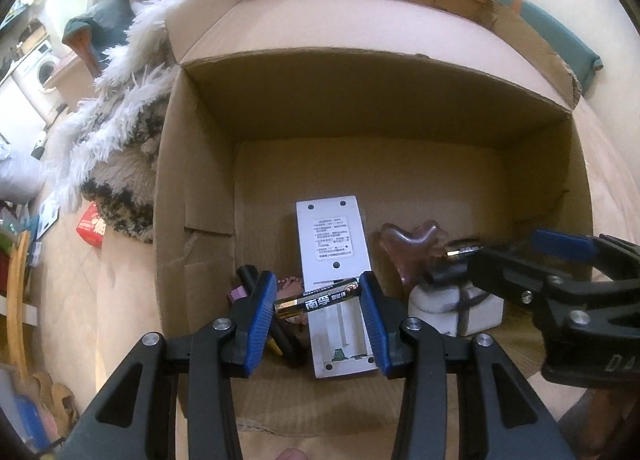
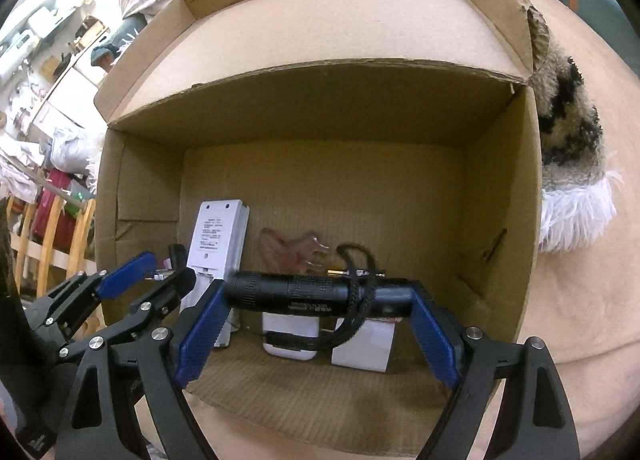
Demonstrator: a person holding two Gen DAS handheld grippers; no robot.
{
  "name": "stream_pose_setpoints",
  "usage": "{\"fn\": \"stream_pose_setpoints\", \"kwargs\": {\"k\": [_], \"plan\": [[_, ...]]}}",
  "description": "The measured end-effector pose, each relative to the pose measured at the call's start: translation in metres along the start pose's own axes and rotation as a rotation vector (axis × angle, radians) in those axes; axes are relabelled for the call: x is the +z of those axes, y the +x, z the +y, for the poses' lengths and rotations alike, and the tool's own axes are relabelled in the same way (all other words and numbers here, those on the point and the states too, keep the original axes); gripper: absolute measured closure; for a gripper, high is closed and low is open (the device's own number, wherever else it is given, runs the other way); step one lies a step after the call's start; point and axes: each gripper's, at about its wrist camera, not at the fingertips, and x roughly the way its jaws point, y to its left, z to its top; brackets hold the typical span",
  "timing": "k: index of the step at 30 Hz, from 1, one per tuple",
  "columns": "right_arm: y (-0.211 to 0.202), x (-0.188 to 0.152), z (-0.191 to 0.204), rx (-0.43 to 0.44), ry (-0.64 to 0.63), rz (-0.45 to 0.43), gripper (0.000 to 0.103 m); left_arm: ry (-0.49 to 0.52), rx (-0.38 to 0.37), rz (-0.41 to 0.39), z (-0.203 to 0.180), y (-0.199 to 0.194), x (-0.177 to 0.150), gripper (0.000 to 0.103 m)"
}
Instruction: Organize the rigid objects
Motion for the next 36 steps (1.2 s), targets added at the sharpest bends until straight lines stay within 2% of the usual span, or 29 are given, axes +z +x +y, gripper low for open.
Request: {"fn": "stream_pose_setpoints", "kwargs": {"k": [1, 3, 6, 11, 14, 18, 24, 29, 34, 36], "plan": [[-0.001, 0.0, 0.0, 0.002, 0.0, -0.002, 0.01, 0.002, 0.003, 0.003, 0.0, 0.001, 0.0, 0.062], [-0.003, 0.001, 0.0, 0.017, 0.002, -0.013, 0.01, 0.002, 0.003, 0.006, 0.0, 0.002, -0.001, 0.044], [-0.01, 0.002, 0.002, 0.039, 0.0, -0.045, 0.0, 0.002, -0.003, -0.004, -0.001, -0.002, -0.002, 0.029], [-0.018, 0.005, 0.003, 0.065, 0.008, -0.079, 0.0, -0.033, -0.035, -0.008, 0.004, -0.008, -0.001, 0.019], [-0.021, 0.006, 0.006, 0.072, 0.005, -0.091, 0.0, -0.061, -0.04, -0.013, 0.009, -0.012, -0.001, 0.018], [-0.029, 0.002, 0.008, 0.075, 0.004, -0.118, 0.0, -0.077, -0.045, -0.027, 0.015, -0.018, -0.001, 0.012], [-0.044, -0.005, 0.006, 0.093, 0.026, -0.143, 0.0, -0.076, -0.066, -0.038, 0.017, -0.036, -0.003, 0.012], [-0.063, -0.011, 0.004, 0.09, 0.035, -0.165, 0.0, -0.106, -0.051, -0.046, 0.026, -0.062, -0.005, 0.012], [-0.097, -0.022, 0.004, 0.087, 0.039, -0.241, 0.0, -0.139, 0.019, -0.136, 0.044, -0.1, -0.011, 0.012], [-0.107, -0.029, 0.005, 0.078, 0.026, -0.259, 0.0, -0.16, 0.024, -0.182, 0.053, -0.115, -0.019, 0.012]]}}
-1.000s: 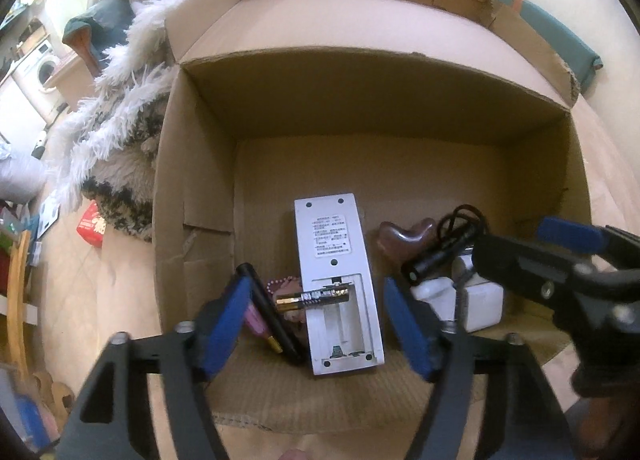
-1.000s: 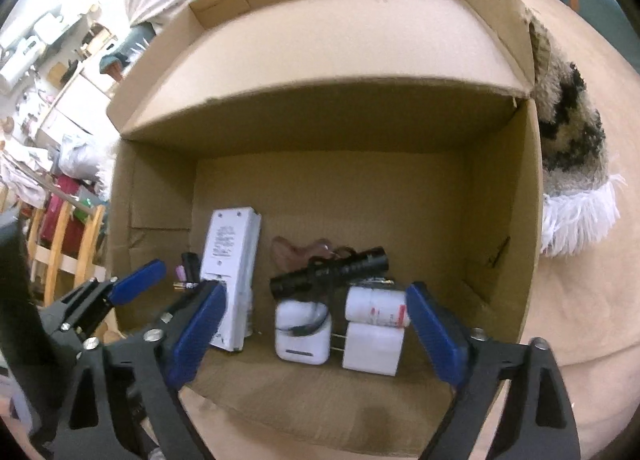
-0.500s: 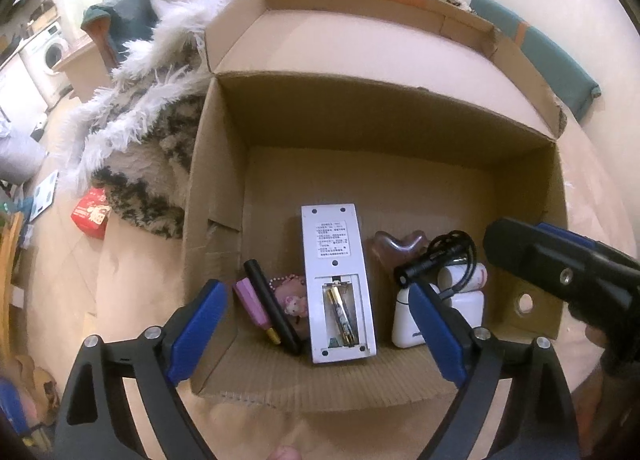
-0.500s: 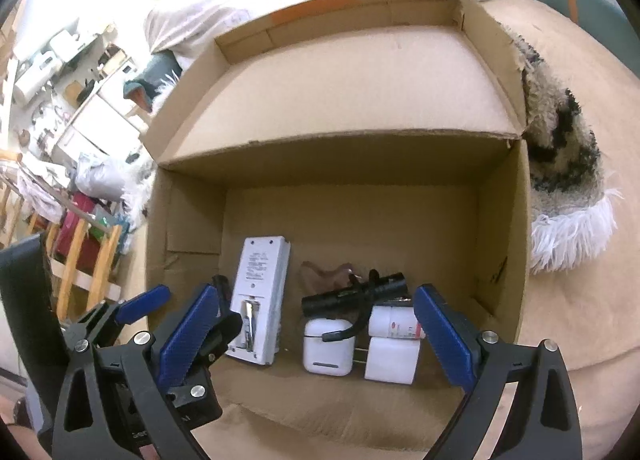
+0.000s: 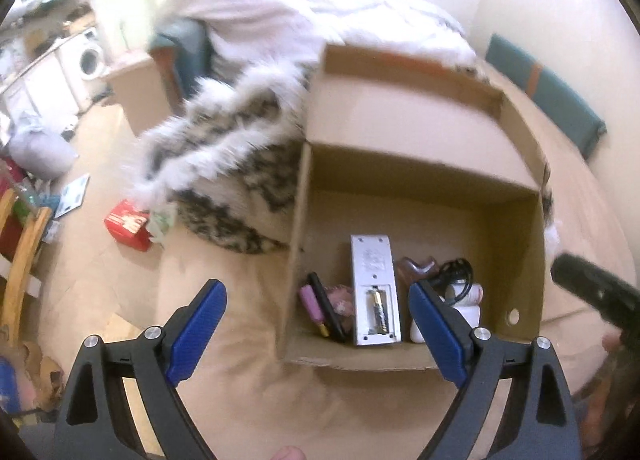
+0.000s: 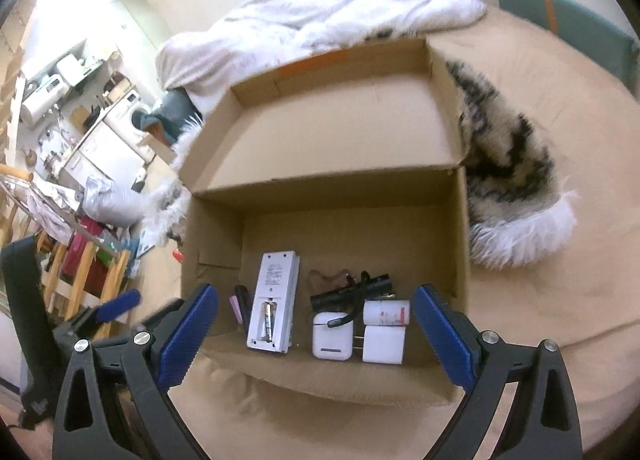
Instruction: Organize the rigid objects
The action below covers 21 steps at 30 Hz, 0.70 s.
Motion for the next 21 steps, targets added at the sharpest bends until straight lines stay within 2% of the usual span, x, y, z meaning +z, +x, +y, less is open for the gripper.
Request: {"fn": "stream_pose_setpoints", "kwargs": {"k": [10, 13, 16, 21], "plan": [[-0.06, -0.042, 0.02, -0.034, -0.095, -0.161, 0.0, 0.013, 0.019, -0.176, 0.009, -0.063, -0.034, 0.012], [-0.067, -0.054, 0.024, -0.056, -0.123, -0.209, 0.0, 0.046, 0.024, -0.202, 0.006, -0.066, -0.044, 0.012], [-0.062, -0.065, 0.022, -0.07, -0.12, -0.209, 0.0, 0.058, 0.03, -0.203, 0.006, -0.061, -0.052, 0.012], [-0.05, -0.072, 0.018, -0.066, -0.07, -0.187, 0.0, 0.008, 0.018, -0.213, 0.011, -0.054, -0.05, 0.011]]}}
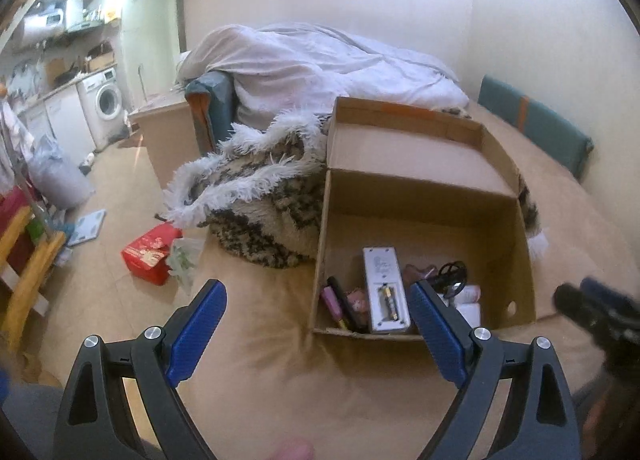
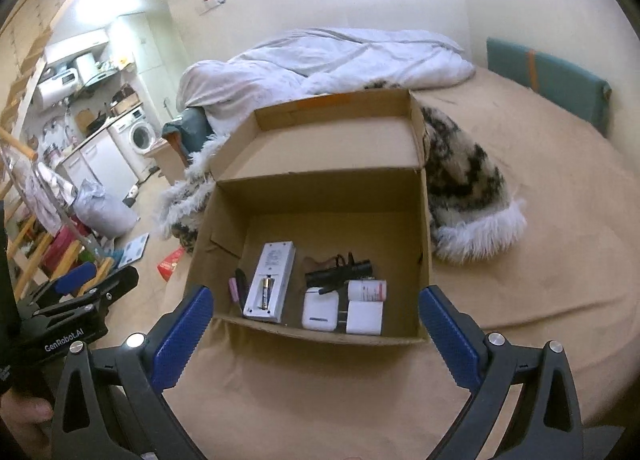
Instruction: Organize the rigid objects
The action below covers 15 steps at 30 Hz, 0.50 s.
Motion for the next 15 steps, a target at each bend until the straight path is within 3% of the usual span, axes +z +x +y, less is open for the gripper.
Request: {"fn": "stream_pose_setpoints", "kwargs": {"k": [3, 10, 15], "plan": [[0.006, 0.002, 0.001, -0.029, -0.016, -0.001, 0.0, 0.001, 0.012, 0.018, -0.001, 0.007, -0.001, 0.004], [0.014, 0.003, -0.007, -0.043, 0.008, 0.009, 0.0, -0.037, -0.016, 0.072, 0.002, 0.018, -0.003, 0.001], [0.019, 0.004, -0.011, -0.055, 0.022, 0.016, 0.0, 0.001, -0.009, 0.08, -0.002, 0.02, -0.005, 0.001]]}}
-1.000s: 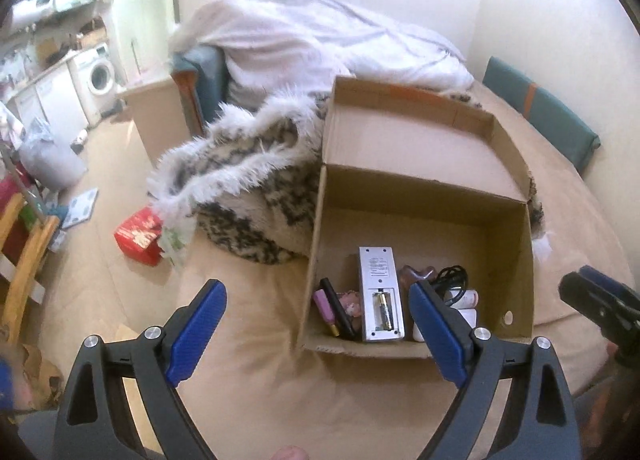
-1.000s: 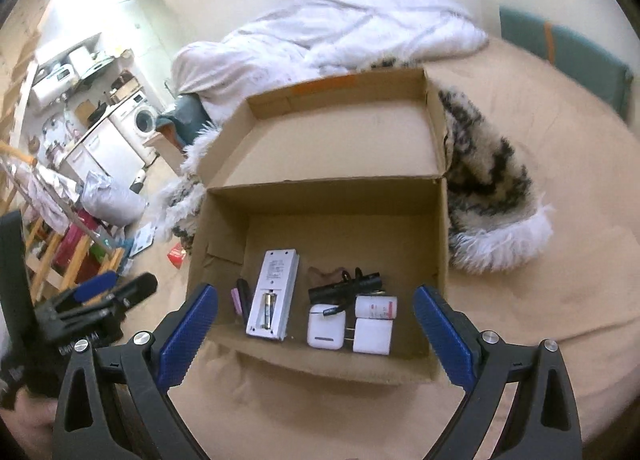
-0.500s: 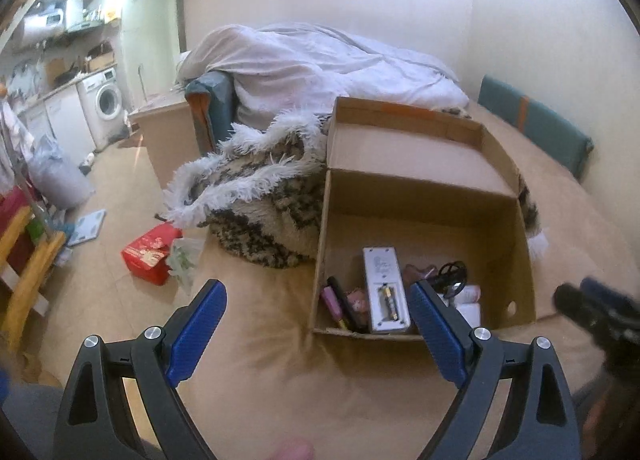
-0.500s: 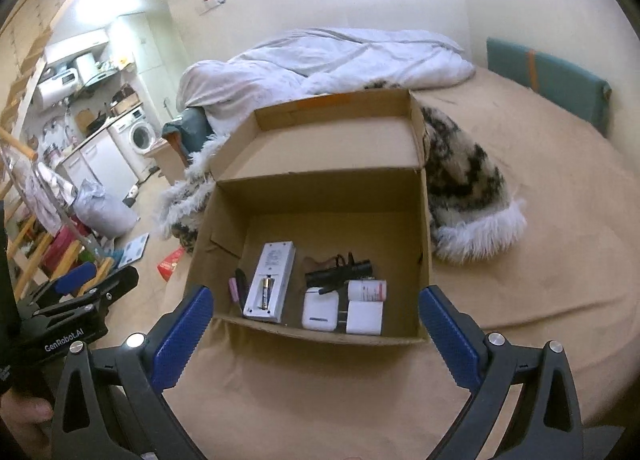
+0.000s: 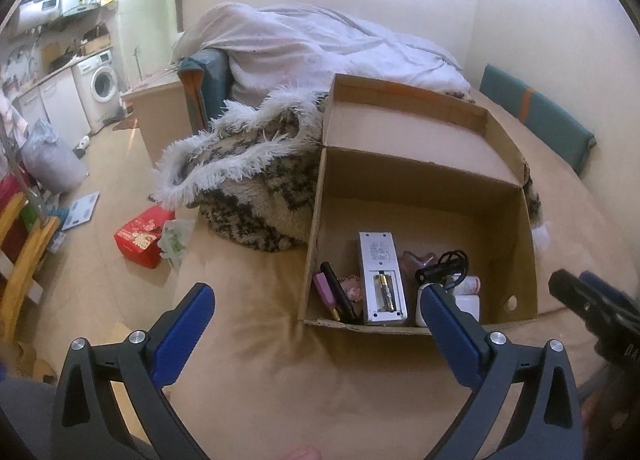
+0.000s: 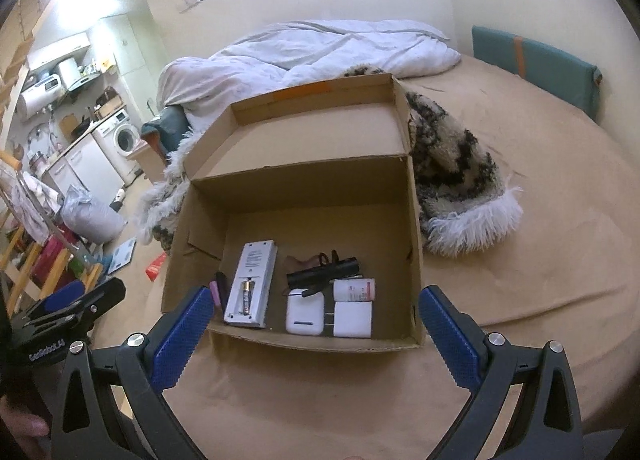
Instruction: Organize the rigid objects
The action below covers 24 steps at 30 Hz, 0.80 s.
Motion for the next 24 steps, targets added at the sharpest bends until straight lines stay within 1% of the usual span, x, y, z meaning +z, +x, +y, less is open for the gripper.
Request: {"fn": "stream_pose_setpoints", "kwargs": {"k": [5, 10, 24], "plan": [[-0.0008, 0.0001, 0.0019, -0.012, -0.015, -0.018, 0.0, -0.001, -0.018, 0.011, -0.0013, 0.0012, -0.0006, 0.001], [0.0014, -0.0017, 0.0042, -0.013, -0.028, -0.004, 0.0, 0.001, -0.017, 0.016, -0.0019, 0.0015, -0.0015, 0.001], [0.0018, -0.0016, 0.0049, -0.019, -0.033, -0.004, 0.0, 0.003, -0.015, 0.018, -0.0022, 0.0019, -0.0029, 0.001]]}}
